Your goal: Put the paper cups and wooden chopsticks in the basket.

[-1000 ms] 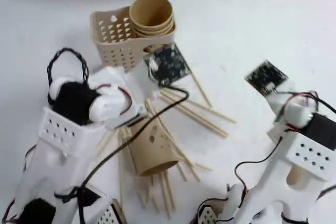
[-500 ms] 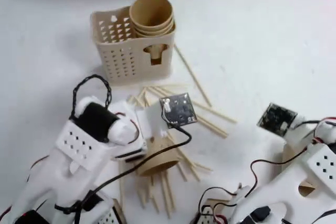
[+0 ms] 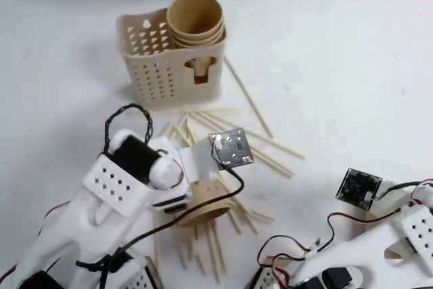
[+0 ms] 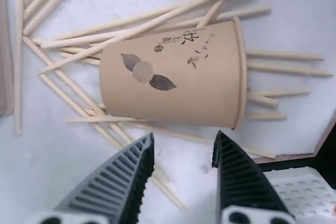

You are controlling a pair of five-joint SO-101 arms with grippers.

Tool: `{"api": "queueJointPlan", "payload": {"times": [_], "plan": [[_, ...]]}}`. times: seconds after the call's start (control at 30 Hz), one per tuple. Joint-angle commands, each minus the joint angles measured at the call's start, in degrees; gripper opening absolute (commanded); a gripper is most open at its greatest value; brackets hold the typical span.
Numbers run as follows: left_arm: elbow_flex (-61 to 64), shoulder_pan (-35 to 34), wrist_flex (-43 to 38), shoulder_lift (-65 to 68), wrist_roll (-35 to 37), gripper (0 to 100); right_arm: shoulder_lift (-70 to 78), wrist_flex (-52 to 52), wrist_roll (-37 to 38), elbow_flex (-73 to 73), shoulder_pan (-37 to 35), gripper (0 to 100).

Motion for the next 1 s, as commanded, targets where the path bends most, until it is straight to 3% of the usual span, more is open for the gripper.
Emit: {"api": "queueJointPlan", "payload": {"times": [0.0,0.3,0.53,0.73,0.83,0.97], "plan": [[-0.2,0.8,-1.6,-1.9,0.2,19,-6.0,4.0,0.7,-1.2,1.5,31.3],[-0.2,0.4,-2.0,-2.0,0.3,19,-19.2,12.8,1.1,-0.2,4.2,31.3],[-0.2,0.5,-2.1,-2.0,0.3,16,-22.6,1.1,13.8,12.7,12.5,31.3],[-0.1,0.6,-2.2,-2.0,0.3,16,-23.3,-12.7,14.2,25.0,12.6,31.1],[-0.1,0.5,-2.2,-2.0,0.3,16,-23.3,-16.6,10.7,28.0,9.1,24.5],[-0.1,0.4,-1.8,-2.0,0.3,15,-23.4,-17.9,-0.2,27.6,1.8,8.0]]}}
